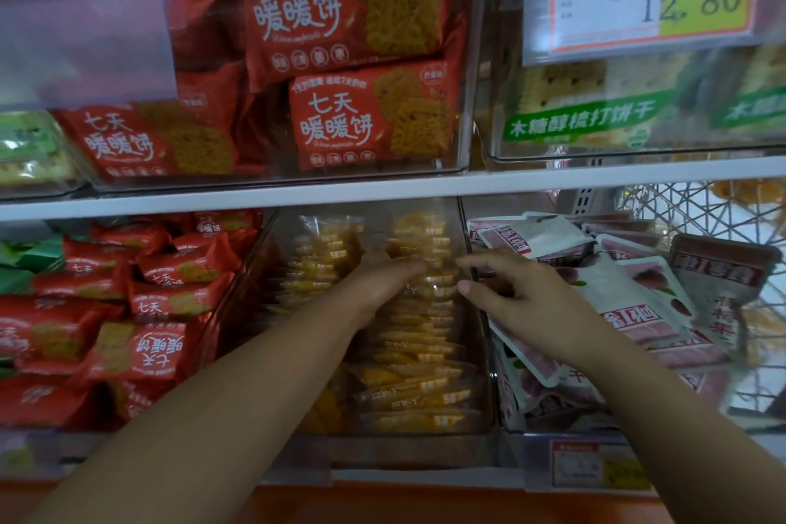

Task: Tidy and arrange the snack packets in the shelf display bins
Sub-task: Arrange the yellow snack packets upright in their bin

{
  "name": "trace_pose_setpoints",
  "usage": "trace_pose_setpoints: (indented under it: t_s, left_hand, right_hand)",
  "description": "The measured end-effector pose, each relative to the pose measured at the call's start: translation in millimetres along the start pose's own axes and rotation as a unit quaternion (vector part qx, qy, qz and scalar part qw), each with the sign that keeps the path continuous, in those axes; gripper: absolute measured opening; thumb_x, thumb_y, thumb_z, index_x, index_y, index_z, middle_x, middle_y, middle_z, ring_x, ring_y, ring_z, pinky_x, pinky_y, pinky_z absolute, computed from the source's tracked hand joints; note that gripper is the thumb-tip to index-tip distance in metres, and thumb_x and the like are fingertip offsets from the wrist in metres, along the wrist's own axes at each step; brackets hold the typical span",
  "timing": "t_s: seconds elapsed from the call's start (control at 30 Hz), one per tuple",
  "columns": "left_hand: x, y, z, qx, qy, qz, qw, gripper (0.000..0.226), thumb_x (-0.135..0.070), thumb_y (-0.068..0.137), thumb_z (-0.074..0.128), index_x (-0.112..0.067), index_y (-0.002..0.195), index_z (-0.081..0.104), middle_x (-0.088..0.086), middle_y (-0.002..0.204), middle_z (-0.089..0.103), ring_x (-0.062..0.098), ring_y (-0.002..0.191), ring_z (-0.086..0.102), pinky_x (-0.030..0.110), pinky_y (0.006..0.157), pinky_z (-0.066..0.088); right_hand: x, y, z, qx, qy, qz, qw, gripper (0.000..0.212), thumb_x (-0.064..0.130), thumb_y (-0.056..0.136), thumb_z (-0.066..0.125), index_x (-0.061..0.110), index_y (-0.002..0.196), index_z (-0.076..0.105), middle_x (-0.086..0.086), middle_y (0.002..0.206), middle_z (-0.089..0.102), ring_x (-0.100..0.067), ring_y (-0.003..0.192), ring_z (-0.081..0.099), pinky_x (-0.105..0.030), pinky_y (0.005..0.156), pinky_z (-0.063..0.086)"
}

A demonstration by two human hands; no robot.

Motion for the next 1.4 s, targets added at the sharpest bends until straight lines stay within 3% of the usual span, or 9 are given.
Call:
trace_pose_setpoints:
  t_s: [0.17, 0.33, 0.53, 0.8, 0.93, 1.1, 1.2, 1.3, 1.4]
  left_hand:
    - [-0.7, 1.2, 4.9, 0.037, 0.023, 0.029, 0.999, 0.072, -0.041, 0.076, 0.074, -0.024, 0.134, 0.036, -0.009, 0.121, 0.052, 0.013, 0.107, 0.054, 0.031, 0.092, 0.045]
    - [-3.8, 2.3, 5.3, 0.053, 0.093, 0.017, 0.994, 0.131, -0.072, 0.04, 0.076, -0.03, 0.148, 0.015, 0.002, 0.148, 0.037, 0.023, 0.13, 0.042, 0.042, 0.107, 0.038]
    - [-4.0, 3.3, 8.4, 0.108, 0.121, 0.011, 0.987, 0.108, -0.057, 0.053, 0.081, -0.021, 0.141, 0.031, -0.004, 0.135, 0.05, 0.013, 0.117, 0.05, 0.029, 0.095, 0.042]
    - [-2.6, 14.2, 13.2, 0.057, 0.099, 0.026, 0.993, 0.124, -0.04, 0.073, 0.075, -0.018, 0.146, -0.023, 0.004, 0.158, 0.011, 0.018, 0.138, 0.025, 0.025, 0.1, 0.029]
    - [-3.1, 8.8, 8.5, 0.063, 0.11, 0.038, 0.991, 0.105, -0.048, 0.073, 0.074, -0.019, 0.149, 0.008, -0.001, 0.142, 0.036, 0.009, 0.118, 0.037, 0.024, 0.094, 0.035]
    - [-4.6, 16.1, 9.1, 0.085, 0.151, 0.005, 0.985, 0.149, -0.084, 0.026, 0.071, -0.022, 0.15, 0.016, 0.004, 0.149, 0.036, 0.022, 0.129, 0.043, 0.035, 0.101, 0.04]
    - [-9.9, 11.1, 12.6, 0.088, 0.135, -0.02, 0.987, 0.132, -0.084, 0.041, 0.067, -0.021, 0.148, 0.024, 0.002, 0.15, 0.035, 0.023, 0.131, 0.04, 0.031, 0.092, 0.035]
    - [-15.5, 9.0, 13.6, 0.048, 0.091, 0.017, 0.995, 0.084, -0.052, 0.08, 0.065, -0.019, 0.146, 0.024, -0.011, 0.136, 0.036, 0.012, 0.12, 0.039, 0.025, 0.09, 0.032]
    - [-19.0, 10.2, 6.1, -0.02, 0.087, 0.037, 0.995, 0.11, -0.047, 0.075, 0.073, -0.022, 0.151, -0.003, 0.002, 0.155, 0.02, 0.022, 0.137, 0.029, 0.035, 0.105, 0.032]
  right_hand:
    - [1.2, 0.2, 0.5, 0.004, 0.001, -0.005, 1.0, 0.03, 0.037, 0.087, 0.059, 0.035, 0.116, 0.061, 0.017, 0.109, 0.058, 0.0, 0.098, 0.057, -0.017, 0.086, 0.044]
    - [5.5, -1.0, 0.7, 0.011, 0.012, -0.024, 1.0, 0.022, 0.039, 0.086, 0.059, 0.059, 0.093, 0.051, 0.018, 0.105, 0.06, 0.0, 0.097, 0.058, -0.026, 0.087, 0.048]
    - [2.1, 2.2, 1.1, -0.001, 0.012, -0.016, 1.0, 0.028, 0.034, 0.086, 0.061, 0.035, 0.113, 0.063, 0.021, 0.101, 0.057, -0.004, 0.096, 0.059, -0.027, 0.088, 0.048]
    - [-1.1, 1.4, 0.3, -0.004, 0.024, -0.012, 1.0, 0.025, 0.034, 0.086, 0.062, 0.035, 0.111, 0.064, 0.015, 0.109, 0.063, 0.001, 0.099, 0.057, -0.021, 0.088, 0.047]
    - [-2.4, 1.9, 1.1, 0.003, 0.025, -0.004, 1.0, 0.028, 0.036, 0.085, 0.061, 0.037, 0.113, 0.063, 0.013, 0.111, 0.063, 0.0, 0.1, 0.058, -0.024, 0.088, 0.047]
    - [-3.1, 2.8, 2.0, 0.0, 0.02, 0.0, 1.0, 0.027, 0.037, 0.085, 0.062, 0.039, 0.112, 0.063, 0.013, 0.108, 0.062, -0.001, 0.098, 0.058, -0.021, 0.086, 0.047]
    - [-3.1, 1.8, 0.8, -0.009, 0.027, 0.011, 1.0, 0.029, 0.035, 0.084, 0.063, 0.036, 0.113, 0.063, 0.011, 0.107, 0.063, -0.003, 0.098, 0.059, -0.022, 0.086, 0.046]
    - [-1.0, -0.2, 0.0, -0.008, 0.034, 0.004, 0.999, 0.026, 0.033, 0.085, 0.063, 0.035, 0.111, 0.064, 0.008, 0.107, 0.065, -0.003, 0.097, 0.06, -0.025, 0.088, 0.047]
    - [-1.6, -1.1, 0.4, -0.007, 0.038, 0.007, 0.999, 0.026, 0.035, 0.086, 0.062, 0.037, 0.112, 0.063, 0.009, 0.109, 0.064, -0.002, 0.098, 0.059, -0.028, 0.09, 0.047]
Point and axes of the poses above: each hand's wrist, its own y-axis towards the middle knuckle, its own z-axis out of the palm, x = y × z, the point moved 6 cm from there along y, towards the middle knuckle
